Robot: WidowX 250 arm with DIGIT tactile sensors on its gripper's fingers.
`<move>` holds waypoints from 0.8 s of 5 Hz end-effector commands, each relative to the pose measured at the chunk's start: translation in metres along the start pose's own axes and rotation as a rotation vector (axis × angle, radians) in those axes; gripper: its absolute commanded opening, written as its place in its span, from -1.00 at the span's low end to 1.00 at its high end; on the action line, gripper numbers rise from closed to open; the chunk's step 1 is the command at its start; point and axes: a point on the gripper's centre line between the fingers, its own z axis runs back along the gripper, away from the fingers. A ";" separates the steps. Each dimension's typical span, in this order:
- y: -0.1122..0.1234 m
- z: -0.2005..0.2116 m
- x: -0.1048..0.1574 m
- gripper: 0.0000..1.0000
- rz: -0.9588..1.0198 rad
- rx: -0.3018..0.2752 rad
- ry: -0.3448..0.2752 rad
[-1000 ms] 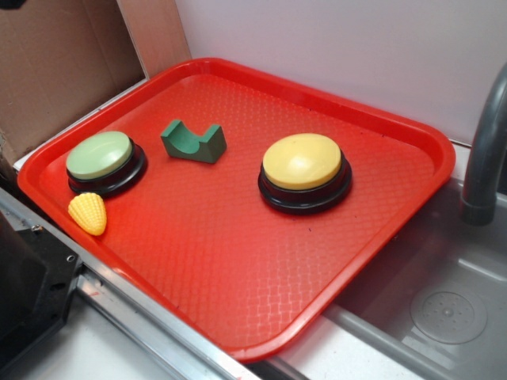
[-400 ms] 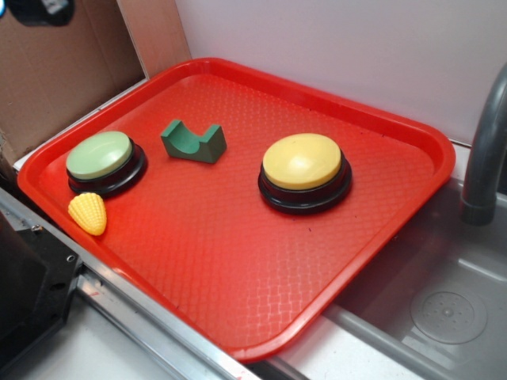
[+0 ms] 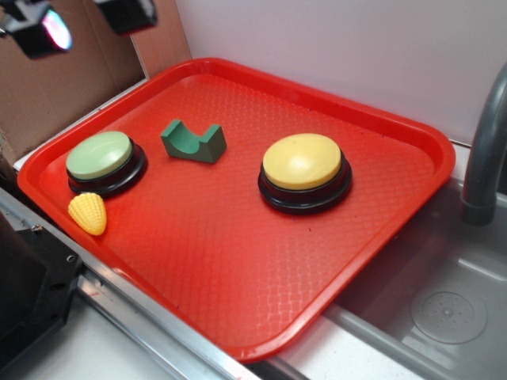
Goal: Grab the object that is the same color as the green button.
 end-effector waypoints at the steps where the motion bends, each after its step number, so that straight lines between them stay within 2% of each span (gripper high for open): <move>1: -0.013 -0.054 0.045 1.00 0.334 0.049 -0.065; 2: -0.017 -0.078 0.051 1.00 0.430 0.060 -0.099; 3: -0.018 -0.107 0.056 1.00 0.515 0.106 -0.099; 4: -0.015 -0.124 0.051 1.00 0.517 0.147 -0.131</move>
